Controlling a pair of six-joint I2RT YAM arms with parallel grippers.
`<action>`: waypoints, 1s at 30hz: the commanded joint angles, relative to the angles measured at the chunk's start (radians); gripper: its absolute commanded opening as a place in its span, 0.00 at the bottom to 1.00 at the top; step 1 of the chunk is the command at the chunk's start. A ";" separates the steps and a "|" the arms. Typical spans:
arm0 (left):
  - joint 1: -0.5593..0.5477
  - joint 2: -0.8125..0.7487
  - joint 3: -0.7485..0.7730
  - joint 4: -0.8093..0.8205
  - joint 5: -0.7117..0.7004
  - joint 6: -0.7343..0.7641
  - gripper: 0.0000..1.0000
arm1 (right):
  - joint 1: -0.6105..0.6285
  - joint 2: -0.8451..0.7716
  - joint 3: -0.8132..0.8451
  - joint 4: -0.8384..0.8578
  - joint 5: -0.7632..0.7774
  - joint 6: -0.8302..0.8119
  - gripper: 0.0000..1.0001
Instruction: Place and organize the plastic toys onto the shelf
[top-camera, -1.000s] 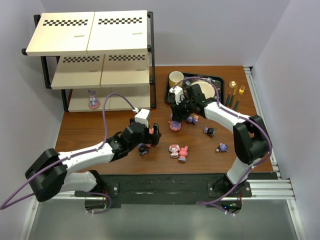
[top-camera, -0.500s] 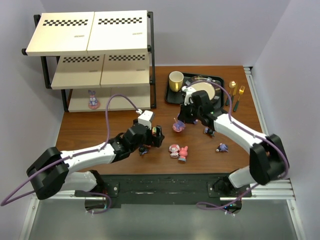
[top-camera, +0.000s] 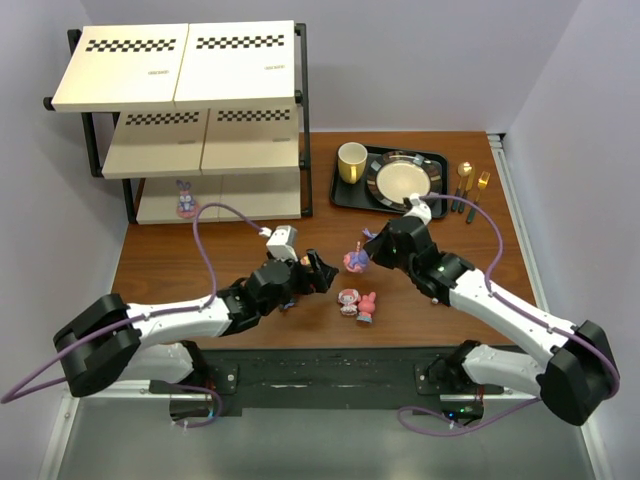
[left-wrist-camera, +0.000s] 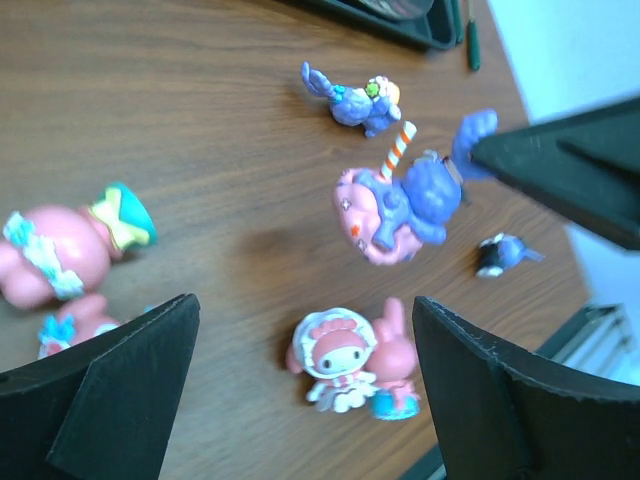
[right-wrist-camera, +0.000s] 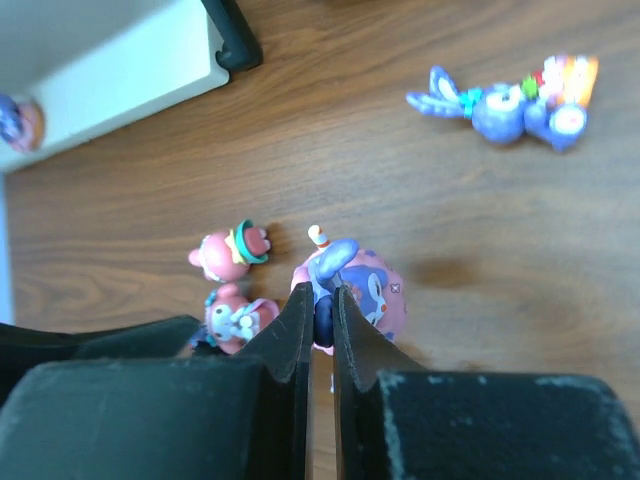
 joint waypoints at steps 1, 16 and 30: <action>-0.005 0.009 -0.040 0.197 -0.053 -0.224 0.91 | 0.032 -0.067 -0.031 0.098 0.074 0.174 0.00; -0.003 0.149 0.010 0.332 -0.028 -0.241 0.79 | 0.066 -0.138 -0.128 0.212 -0.005 0.309 0.00; -0.003 0.203 -0.001 0.434 -0.028 -0.236 0.21 | 0.118 -0.117 -0.165 0.310 -0.003 0.367 0.00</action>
